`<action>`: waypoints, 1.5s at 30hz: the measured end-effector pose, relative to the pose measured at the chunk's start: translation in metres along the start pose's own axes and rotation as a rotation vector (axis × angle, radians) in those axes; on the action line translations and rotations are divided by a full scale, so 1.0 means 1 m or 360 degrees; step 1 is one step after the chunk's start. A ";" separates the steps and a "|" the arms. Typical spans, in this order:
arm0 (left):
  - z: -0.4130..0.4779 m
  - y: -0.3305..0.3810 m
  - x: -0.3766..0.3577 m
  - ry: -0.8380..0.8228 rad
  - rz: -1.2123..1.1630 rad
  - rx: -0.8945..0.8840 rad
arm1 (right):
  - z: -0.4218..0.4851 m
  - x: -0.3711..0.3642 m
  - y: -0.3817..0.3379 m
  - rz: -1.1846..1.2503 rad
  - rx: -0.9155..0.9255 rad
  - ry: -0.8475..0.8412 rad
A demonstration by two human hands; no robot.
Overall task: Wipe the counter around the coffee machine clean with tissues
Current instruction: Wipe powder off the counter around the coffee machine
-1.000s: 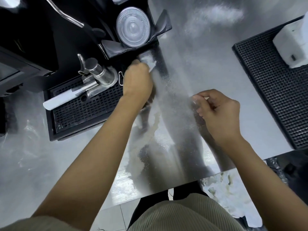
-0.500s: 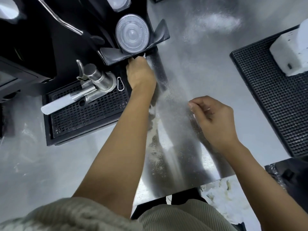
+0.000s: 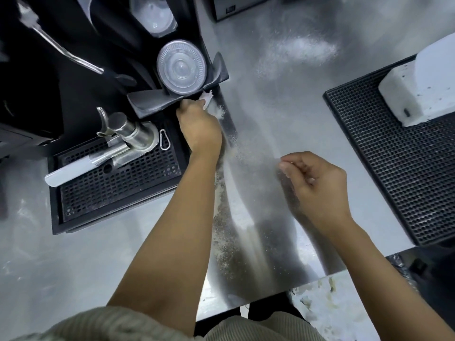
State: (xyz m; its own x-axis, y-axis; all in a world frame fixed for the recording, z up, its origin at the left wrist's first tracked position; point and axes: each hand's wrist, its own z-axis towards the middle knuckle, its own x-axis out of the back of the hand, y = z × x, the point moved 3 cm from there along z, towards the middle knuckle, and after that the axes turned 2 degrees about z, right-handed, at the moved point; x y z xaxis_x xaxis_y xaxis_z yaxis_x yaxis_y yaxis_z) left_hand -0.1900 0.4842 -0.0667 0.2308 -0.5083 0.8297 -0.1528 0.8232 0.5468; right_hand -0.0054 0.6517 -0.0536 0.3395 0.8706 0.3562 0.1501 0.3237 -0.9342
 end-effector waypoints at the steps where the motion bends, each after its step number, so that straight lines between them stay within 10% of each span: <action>1: -0.004 0.003 -0.004 -0.0038 -0.0027 -0.0072 | 0.001 0.001 0.001 -0.0037 0.0023 0.0011; 6: -0.021 0.007 -0.002 -0.0211 -0.0070 -0.0434 | 0.008 0.008 0.010 -0.0179 0.0109 0.0042; 15: -0.008 -0.006 -0.004 -0.0042 -0.0092 -0.0205 | 0.070 0.066 0.037 -0.0656 0.0592 0.0033; 36: -0.089 -0.003 0.016 -0.0495 -0.0305 -0.0361 | 0.093 0.072 0.067 -0.0606 0.0615 0.0081; 45: -0.011 0.007 -0.011 -0.0255 -0.0121 -0.0135 | 0.092 0.073 0.066 -0.0606 0.0604 0.0089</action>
State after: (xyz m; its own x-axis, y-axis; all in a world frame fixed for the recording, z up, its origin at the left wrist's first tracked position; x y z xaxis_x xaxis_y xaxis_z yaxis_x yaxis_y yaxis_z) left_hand -0.1827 0.4979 -0.0734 0.0816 -0.5980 0.7973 -0.0579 0.7958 0.6028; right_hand -0.0561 0.7704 -0.0917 0.3768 0.6476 0.6622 -0.0705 0.7329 -0.6766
